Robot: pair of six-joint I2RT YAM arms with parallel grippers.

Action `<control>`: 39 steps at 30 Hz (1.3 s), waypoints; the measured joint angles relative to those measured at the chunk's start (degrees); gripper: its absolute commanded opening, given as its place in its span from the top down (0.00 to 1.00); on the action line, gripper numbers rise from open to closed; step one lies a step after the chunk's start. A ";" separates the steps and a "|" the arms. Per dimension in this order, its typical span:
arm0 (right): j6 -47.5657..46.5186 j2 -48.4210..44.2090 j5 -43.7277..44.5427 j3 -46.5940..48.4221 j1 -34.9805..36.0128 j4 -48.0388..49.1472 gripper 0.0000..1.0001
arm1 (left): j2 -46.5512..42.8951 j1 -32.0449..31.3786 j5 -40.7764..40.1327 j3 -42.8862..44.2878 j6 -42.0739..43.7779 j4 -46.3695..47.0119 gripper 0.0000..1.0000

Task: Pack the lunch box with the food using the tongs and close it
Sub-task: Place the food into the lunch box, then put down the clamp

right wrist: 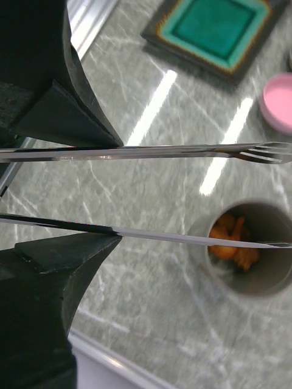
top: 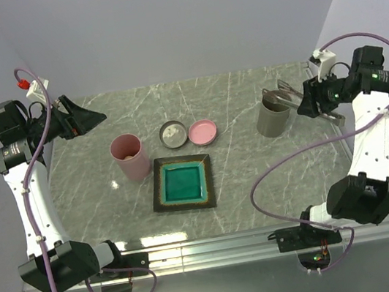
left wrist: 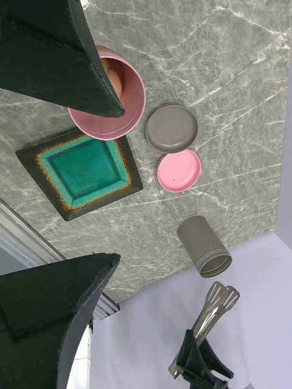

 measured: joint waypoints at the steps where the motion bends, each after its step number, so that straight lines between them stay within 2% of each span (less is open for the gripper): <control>1: -0.28 -0.79 -0.57 0.00 0.63 -0.66 0.39 | 0.00 0.00 0.02 0.00 0.00 0.00 0.01; 6: -2.43 -6.38 -3.61 -2.32 8.41 -2.93 0.37 | 0.00 0.00 0.17 -0.02 -0.04 0.31 0.01; 13: -1.44 -13.88 -3.93 -18.14 31.04 1.64 0.37 | -0.20 0.00 0.63 -0.07 0.07 0.35 0.01; 18: 1.20 -11.63 -1.60 -22.93 41.88 7.50 0.36 | -0.26 0.00 0.90 -0.07 0.31 -0.07 0.01; 23: 3.78 -7.78 0.26 -27.50 51.65 17.31 0.35 | -0.39 0.00 1.09 -0.22 0.26 0.13 0.01; 32: 7.72 1.95 3.45 -30.18 62.40 34.99 0.30 | -0.39 0.00 1.03 -0.24 0.57 -0.35 0.01; 39: 7.54 10.14 4.83 -30.18 64.17 43.50 0.29 | -0.35 0.00 0.98 -0.24 1.84 -1.42 0.01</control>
